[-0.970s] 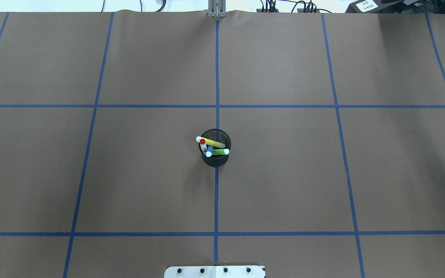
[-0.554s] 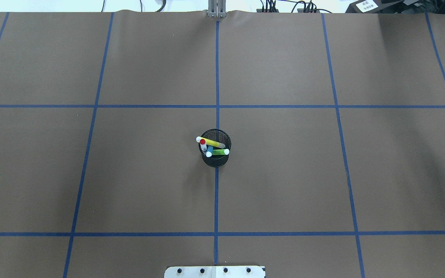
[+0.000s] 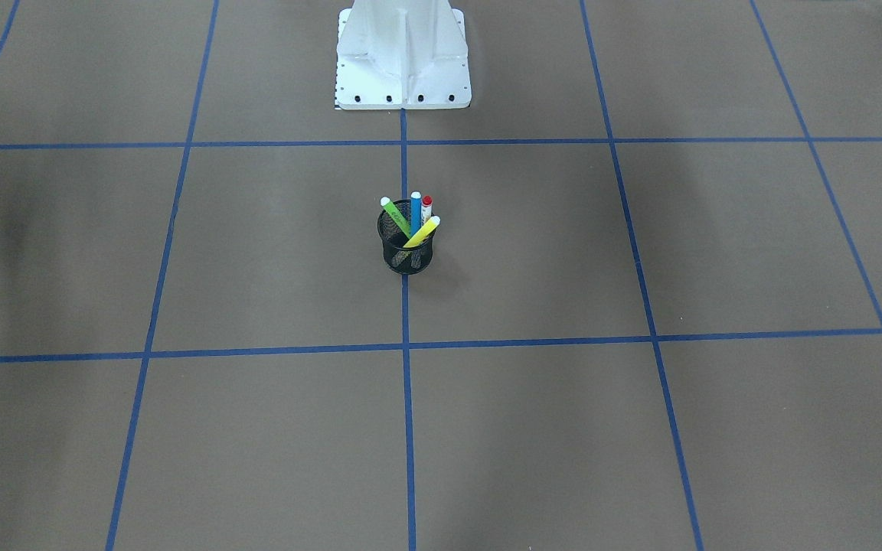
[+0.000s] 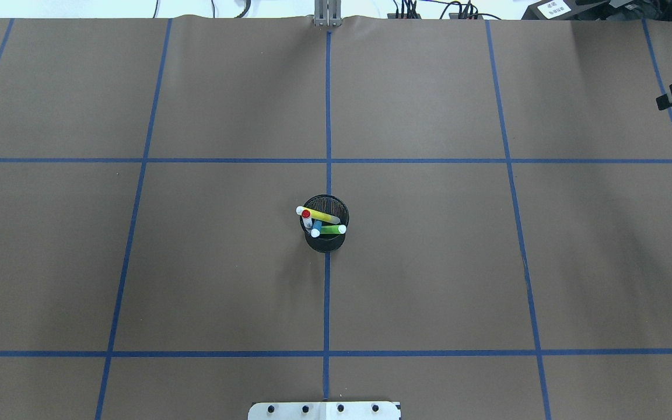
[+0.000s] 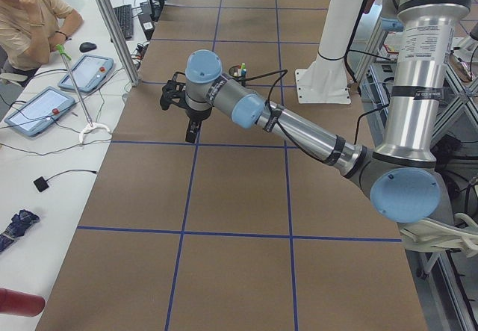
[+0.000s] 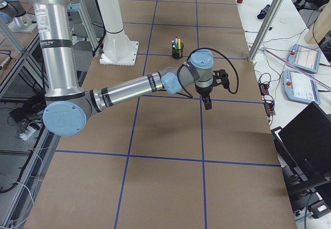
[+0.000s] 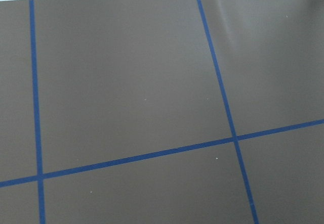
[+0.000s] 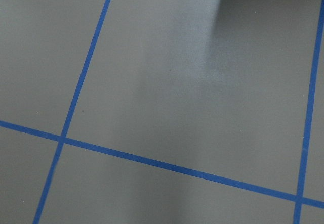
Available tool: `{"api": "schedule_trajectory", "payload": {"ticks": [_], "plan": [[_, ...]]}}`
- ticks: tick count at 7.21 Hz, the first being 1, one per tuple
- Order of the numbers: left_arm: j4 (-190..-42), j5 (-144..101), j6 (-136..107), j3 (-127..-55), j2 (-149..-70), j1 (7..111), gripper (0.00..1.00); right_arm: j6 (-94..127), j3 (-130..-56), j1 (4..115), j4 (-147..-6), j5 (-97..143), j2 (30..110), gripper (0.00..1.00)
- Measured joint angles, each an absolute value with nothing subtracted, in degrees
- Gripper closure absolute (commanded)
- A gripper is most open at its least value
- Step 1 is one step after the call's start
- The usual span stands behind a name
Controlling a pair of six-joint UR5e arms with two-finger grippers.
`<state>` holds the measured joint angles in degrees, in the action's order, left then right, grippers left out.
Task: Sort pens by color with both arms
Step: 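Move the left gripper toward the black mesh pen cup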
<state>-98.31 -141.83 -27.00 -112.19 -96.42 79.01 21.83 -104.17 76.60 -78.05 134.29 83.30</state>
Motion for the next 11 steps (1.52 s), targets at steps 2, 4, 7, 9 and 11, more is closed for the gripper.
{"api": "schedule_trajectory", "payload": {"ticks": [2, 4, 7, 9, 11], "plan": [[-97.65, -137.36, -38.63, -112.69, -101.59, 69.80, 0.00, 22.73, -104.62, 75.47, -78.05, 133.86, 82.97, 0.00], [-90.16, -130.50, -44.27, -113.91, -107.88, 61.95, 0.00, 22.84, -104.67, 75.03, -78.05, 133.46, 82.77, 0.00], [-74.88, -125.60, -48.96, -113.72, -120.98, 50.82, 0.00, 22.81, -104.65, 74.94, -78.05, 132.88, 82.72, 0.00], [-70.81, -123.20, -53.91, -109.89, -128.88, 45.33, 0.01, 22.80, -104.66, 74.84, -78.05, 132.42, 82.78, 0.00], [-70.20, -120.20, -58.61, -101.45, -137.16, 40.27, 0.02, 22.79, -104.63, 74.59, -78.10, 132.29, 82.85, 0.00]]}}
